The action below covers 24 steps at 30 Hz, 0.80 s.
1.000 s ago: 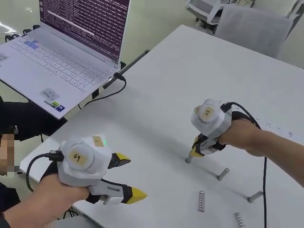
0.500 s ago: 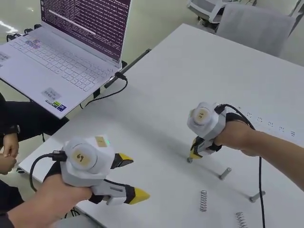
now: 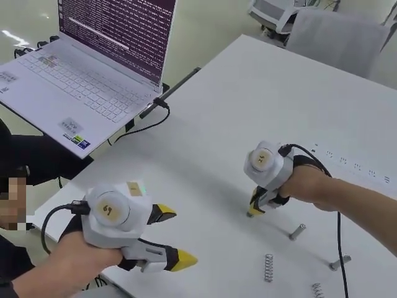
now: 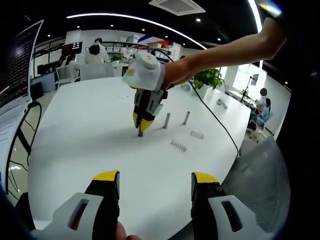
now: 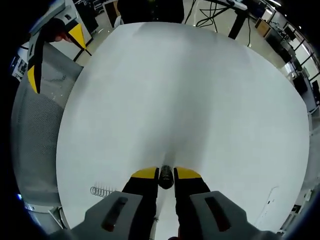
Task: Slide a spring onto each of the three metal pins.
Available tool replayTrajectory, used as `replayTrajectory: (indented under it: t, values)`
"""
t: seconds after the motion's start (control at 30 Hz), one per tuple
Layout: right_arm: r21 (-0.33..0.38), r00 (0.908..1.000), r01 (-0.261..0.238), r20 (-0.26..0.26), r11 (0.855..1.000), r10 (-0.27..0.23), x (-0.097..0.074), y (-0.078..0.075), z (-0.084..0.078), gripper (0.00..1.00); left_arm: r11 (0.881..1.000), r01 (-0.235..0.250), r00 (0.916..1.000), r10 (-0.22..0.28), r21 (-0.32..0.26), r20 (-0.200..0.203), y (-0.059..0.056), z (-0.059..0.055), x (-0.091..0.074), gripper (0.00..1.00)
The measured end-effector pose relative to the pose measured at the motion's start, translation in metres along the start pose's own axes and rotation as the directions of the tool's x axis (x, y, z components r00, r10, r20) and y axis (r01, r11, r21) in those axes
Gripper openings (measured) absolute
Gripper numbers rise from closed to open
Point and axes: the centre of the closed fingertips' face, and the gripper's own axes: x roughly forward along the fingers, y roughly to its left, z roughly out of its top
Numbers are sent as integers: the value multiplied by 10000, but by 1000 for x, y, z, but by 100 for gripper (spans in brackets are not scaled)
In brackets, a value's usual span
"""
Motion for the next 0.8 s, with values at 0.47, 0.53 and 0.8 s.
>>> replayTrajectory:
  t: [0.47, 0.53, 0.8]
  values:
    - [13, 9993, 312, 193, 9995, -312, -17, 1, 1, 19, 9999, 105, 9999, -104, 107, -23, -3, 2, 2, 53]
    - [72, 9990, 373, 259, 9993, -375, -20, 0, 1, 20, 9999, 122, 9999, -121, 111, -21, -3, 2, 2, 53]
    - [304, 9973, 491, 533, 9983, -507, -32, 2, 6, 25, 9996, 146, 9999, -147, 234, 44, -4, 7, 1, 54]
